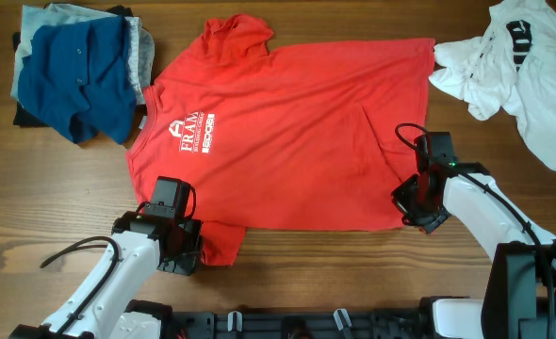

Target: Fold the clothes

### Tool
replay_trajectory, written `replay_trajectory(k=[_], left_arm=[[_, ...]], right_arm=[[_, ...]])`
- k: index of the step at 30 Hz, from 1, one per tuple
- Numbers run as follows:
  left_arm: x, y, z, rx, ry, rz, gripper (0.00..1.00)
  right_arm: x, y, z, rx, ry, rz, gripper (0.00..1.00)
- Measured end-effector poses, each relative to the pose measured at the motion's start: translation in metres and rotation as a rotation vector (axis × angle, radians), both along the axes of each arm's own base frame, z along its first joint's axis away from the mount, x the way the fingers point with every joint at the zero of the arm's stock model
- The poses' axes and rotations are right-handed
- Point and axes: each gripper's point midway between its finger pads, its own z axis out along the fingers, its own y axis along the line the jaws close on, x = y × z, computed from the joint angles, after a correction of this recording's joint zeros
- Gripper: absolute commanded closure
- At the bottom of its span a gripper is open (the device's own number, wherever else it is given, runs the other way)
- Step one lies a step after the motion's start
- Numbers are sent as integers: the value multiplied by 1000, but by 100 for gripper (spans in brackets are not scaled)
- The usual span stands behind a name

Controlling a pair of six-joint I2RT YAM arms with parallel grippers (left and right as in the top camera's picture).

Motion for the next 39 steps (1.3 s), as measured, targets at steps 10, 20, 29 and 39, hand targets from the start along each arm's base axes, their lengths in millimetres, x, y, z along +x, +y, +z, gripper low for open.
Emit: replay_trajectory(k=[10, 20, 29, 39], left_arm=[[0, 0, 0, 0, -1, -1, 96], [25, 19, 45, 128, -138, -136, 96], [38, 42, 129, 253, -372, -141, 96], [34, 48, 178, 294, -553, -203, 96]], right_arm=[[-4, 2, 1, 14, 17, 4, 96], [-41, 9, 33, 58, 48, 13, 96], [-54, 15, 83, 92, -137, 60, 96], [-65, 20, 139, 112, -180, 114, 96]])
